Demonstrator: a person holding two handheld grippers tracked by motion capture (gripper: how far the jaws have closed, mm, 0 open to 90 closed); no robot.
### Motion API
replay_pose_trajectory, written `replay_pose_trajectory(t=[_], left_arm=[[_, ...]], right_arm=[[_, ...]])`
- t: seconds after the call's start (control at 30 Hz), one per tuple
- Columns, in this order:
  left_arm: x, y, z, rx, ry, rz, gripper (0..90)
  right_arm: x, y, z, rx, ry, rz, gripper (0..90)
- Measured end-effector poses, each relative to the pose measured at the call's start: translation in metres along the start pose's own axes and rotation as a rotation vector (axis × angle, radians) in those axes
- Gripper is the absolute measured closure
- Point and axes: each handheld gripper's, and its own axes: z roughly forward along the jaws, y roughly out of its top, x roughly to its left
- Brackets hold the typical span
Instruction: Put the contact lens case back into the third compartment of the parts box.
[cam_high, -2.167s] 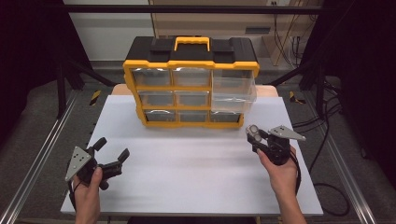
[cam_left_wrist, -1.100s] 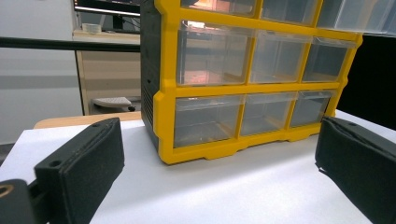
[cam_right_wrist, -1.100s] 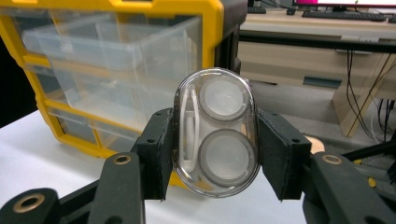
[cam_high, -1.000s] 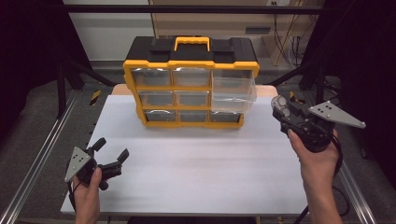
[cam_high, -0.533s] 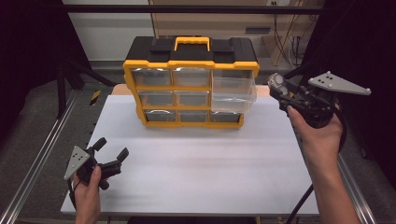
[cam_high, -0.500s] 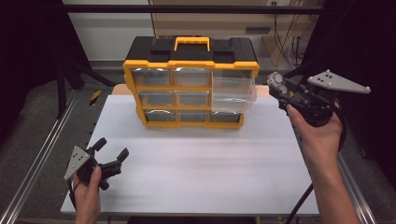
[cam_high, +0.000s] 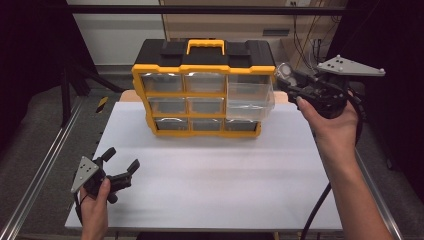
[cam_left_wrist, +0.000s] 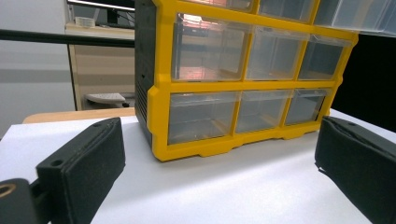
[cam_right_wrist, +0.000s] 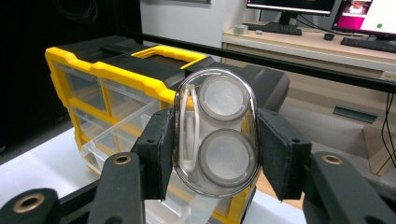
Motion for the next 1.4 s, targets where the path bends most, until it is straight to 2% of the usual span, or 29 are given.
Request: replay_pose_trajectory(t=[0.2, 0.27, 0.33, 0.63, 0.8, 1.03, 1.27, 1.4], left_arm=[[-0.002, 0.000, 0.001, 0.010, 0.007, 0.021, 1.4], [-0.003, 0.000, 0.002, 0.018, 0.009, 0.041, 1.4], [-0.004, 0.000, 0.002, 0.015, -0.006, 0.028, 1.4], [-0.003, 0.000, 0.001, 0.010, 0.005, 0.031, 1.3], [-0.005, 0.001, 0.000, 0.007, 0.002, 0.034, 1.3], [-0.008, 0.002, 0.002, 0.009, -0.025, 0.040, 1.3], [-0.009, 0.001, 0.002, 0.013, -0.008, 0.044, 1.1], [-0.008, 0.001, 0.001, 0.005, -0.005, 0.036, 1.1]], right_arm=[[0.009, 0.010, 0.010, -0.001, 0.023, -0.020, 49.4], [0.010, 0.012, 0.012, 0.000, 0.030, -0.018, 49.4], [0.011, 0.015, 0.015, -0.010, 0.063, 0.016, 49.4], [0.020, 0.022, 0.027, 0.012, 0.073, -0.012, 49.3], [0.025, 0.017, 0.033, 0.013, 0.079, -0.012, 49.3], [0.024, 0.005, 0.039, 0.033, 0.062, -0.015, 49.4], [0.019, -0.001, 0.037, 0.029, 0.062, 0.001, 49.3], [0.019, 0.001, 0.037, 0.037, 0.045, -0.027, 49.3]])
